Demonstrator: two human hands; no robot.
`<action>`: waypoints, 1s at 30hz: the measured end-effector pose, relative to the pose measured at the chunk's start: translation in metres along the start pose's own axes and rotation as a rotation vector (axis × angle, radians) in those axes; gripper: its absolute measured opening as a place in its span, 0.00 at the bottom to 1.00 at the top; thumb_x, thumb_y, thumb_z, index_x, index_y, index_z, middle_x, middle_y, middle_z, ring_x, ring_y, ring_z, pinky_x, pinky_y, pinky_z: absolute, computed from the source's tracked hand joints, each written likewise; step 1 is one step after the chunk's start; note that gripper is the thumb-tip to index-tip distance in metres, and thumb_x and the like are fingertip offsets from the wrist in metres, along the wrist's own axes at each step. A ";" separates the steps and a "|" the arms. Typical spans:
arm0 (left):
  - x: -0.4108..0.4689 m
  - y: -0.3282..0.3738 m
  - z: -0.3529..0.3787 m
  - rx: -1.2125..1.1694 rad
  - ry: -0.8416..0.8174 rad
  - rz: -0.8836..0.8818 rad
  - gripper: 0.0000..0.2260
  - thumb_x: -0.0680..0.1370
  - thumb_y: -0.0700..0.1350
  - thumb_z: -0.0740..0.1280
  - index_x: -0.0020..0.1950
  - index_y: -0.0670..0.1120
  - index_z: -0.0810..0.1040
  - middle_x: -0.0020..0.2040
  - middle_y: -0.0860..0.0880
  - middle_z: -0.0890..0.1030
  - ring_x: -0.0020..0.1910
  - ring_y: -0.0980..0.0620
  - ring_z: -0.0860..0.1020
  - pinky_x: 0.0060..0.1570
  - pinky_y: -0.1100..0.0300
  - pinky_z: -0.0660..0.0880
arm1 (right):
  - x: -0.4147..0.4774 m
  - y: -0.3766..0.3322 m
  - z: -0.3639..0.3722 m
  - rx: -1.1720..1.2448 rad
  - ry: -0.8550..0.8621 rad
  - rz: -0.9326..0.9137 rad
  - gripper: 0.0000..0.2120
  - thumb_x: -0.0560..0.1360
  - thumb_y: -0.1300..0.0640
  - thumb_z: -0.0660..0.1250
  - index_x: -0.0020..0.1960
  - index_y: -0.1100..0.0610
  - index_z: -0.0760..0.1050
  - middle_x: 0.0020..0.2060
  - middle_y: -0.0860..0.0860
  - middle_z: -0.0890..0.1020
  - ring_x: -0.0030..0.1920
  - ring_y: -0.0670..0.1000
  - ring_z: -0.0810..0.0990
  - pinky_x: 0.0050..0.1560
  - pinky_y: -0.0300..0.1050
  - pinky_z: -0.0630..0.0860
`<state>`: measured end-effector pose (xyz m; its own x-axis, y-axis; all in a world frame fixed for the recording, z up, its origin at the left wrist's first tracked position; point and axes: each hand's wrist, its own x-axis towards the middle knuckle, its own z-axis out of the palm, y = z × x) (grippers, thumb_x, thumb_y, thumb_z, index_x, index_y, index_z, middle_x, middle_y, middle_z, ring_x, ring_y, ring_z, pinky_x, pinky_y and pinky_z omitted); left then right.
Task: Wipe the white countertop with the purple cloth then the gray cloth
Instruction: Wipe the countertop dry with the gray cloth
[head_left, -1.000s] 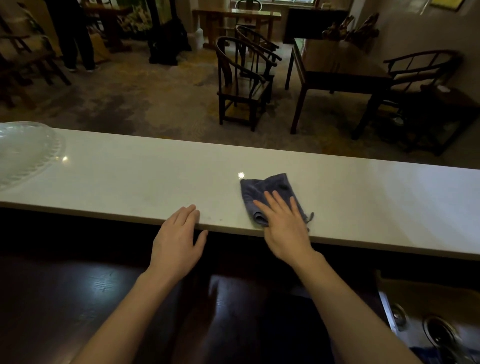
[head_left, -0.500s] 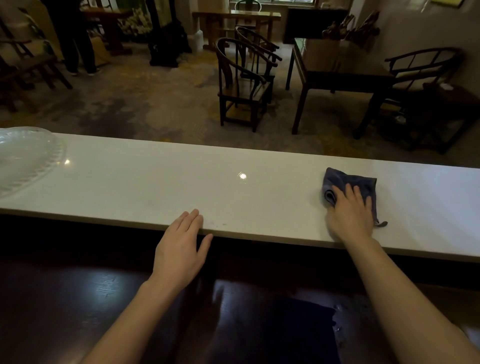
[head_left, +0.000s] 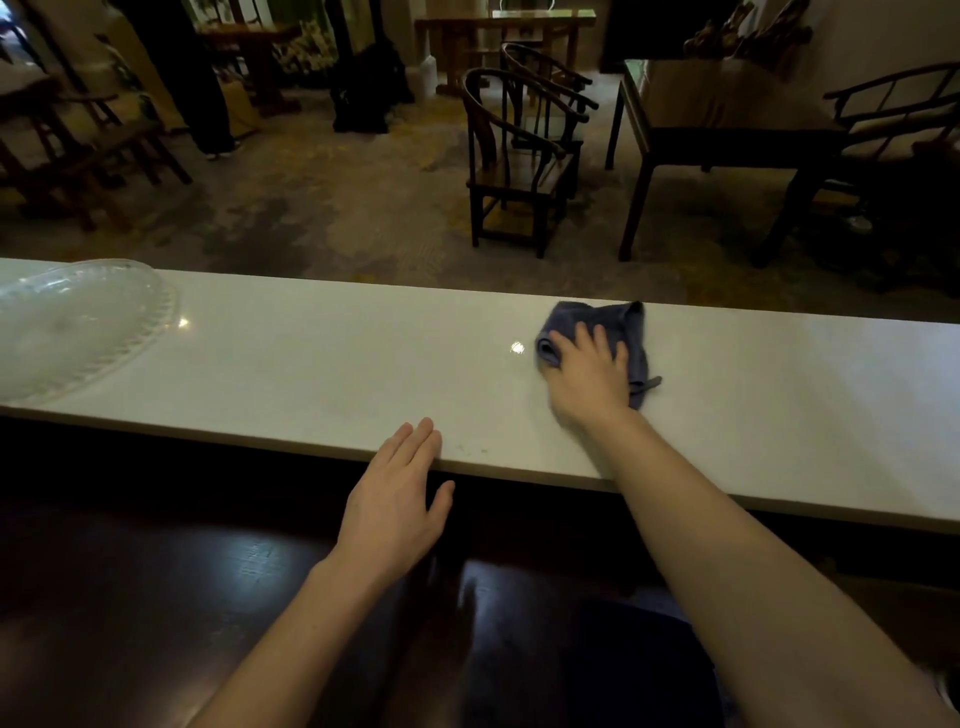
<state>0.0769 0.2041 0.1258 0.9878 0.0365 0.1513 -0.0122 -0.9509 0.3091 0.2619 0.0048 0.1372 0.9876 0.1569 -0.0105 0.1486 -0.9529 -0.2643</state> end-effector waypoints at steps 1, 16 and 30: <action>0.000 0.000 0.000 0.000 -0.002 0.004 0.26 0.78 0.50 0.65 0.75 0.43 0.68 0.78 0.47 0.65 0.78 0.48 0.60 0.75 0.60 0.52 | 0.000 -0.014 0.004 0.008 -0.016 -0.056 0.25 0.82 0.47 0.53 0.78 0.48 0.60 0.81 0.55 0.56 0.81 0.59 0.50 0.78 0.61 0.43; 0.001 -0.005 0.001 -0.012 -0.009 0.010 0.27 0.77 0.46 0.66 0.75 0.42 0.67 0.76 0.44 0.68 0.78 0.47 0.62 0.75 0.58 0.55 | -0.090 -0.066 0.027 0.128 -0.049 -0.500 0.29 0.78 0.58 0.60 0.78 0.49 0.63 0.81 0.50 0.59 0.81 0.51 0.52 0.80 0.52 0.43; -0.001 -0.008 0.005 -0.011 0.014 0.045 0.25 0.77 0.44 0.67 0.73 0.41 0.70 0.76 0.45 0.68 0.77 0.46 0.63 0.76 0.55 0.57 | -0.101 0.103 -0.016 -0.013 0.147 -0.021 0.29 0.78 0.60 0.62 0.78 0.53 0.62 0.80 0.55 0.60 0.80 0.55 0.55 0.79 0.54 0.46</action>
<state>0.0767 0.2102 0.1187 0.9840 -0.0015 0.1783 -0.0579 -0.9484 0.3117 0.1782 -0.1134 0.1262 0.9809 0.1378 0.1369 0.1689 -0.9533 -0.2502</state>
